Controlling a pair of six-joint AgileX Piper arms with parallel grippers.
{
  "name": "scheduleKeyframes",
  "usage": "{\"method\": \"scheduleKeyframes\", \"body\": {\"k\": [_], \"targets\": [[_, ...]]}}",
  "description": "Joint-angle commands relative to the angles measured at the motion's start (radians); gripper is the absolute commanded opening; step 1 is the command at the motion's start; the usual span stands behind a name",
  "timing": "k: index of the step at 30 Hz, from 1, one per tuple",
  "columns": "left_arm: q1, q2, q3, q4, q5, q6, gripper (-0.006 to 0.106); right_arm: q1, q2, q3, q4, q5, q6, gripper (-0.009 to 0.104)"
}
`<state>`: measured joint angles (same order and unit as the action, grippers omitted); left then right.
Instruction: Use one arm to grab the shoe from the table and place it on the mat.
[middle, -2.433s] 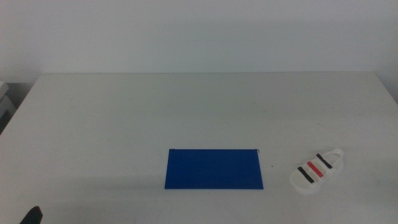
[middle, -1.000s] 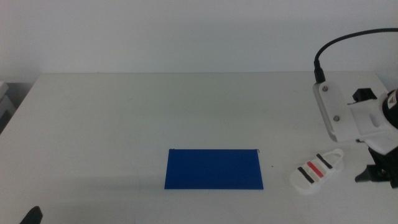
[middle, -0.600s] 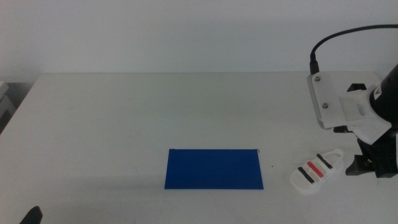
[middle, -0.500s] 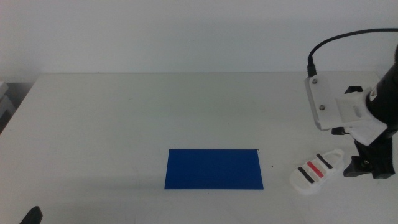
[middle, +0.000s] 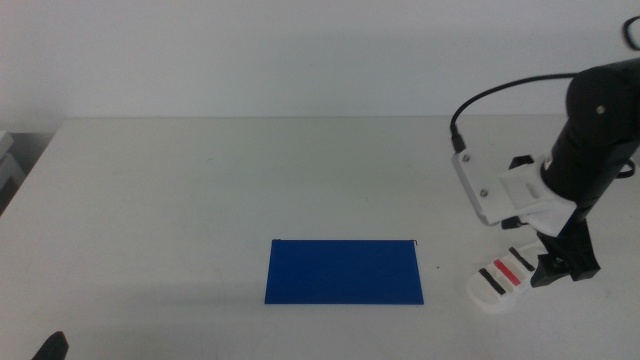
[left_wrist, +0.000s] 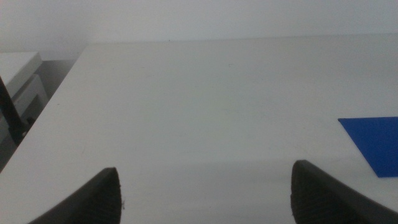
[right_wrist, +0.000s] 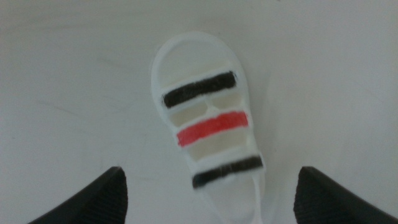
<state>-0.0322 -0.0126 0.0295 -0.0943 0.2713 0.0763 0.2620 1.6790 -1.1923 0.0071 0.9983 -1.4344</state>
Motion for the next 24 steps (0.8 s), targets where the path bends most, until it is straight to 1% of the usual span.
{"method": "scheduleKeyframes", "body": {"k": [1, 7, 14, 24], "targets": [[-0.004, -0.013, 0.007, -0.008, -0.080, -0.005, 0.094, -0.010, -0.014, -0.031, 0.000, -0.012, -0.050, 0.078], [-0.004, -0.013, 0.007, -0.008, -0.080, -0.005, 0.094, -0.010, 0.025, -0.031, -0.013, -0.014, -0.060, 0.070], [-0.004, -0.013, 0.007, -0.008, -0.080, -0.005, 0.094, -0.010, 0.054, -0.031, -0.082, -0.055, -0.066, 0.067], [-0.004, -0.013, 0.007, -0.008, -0.080, -0.005, 0.094, -0.010, 0.127, -0.031, -0.086, -0.073, -0.066, 0.066]]}}
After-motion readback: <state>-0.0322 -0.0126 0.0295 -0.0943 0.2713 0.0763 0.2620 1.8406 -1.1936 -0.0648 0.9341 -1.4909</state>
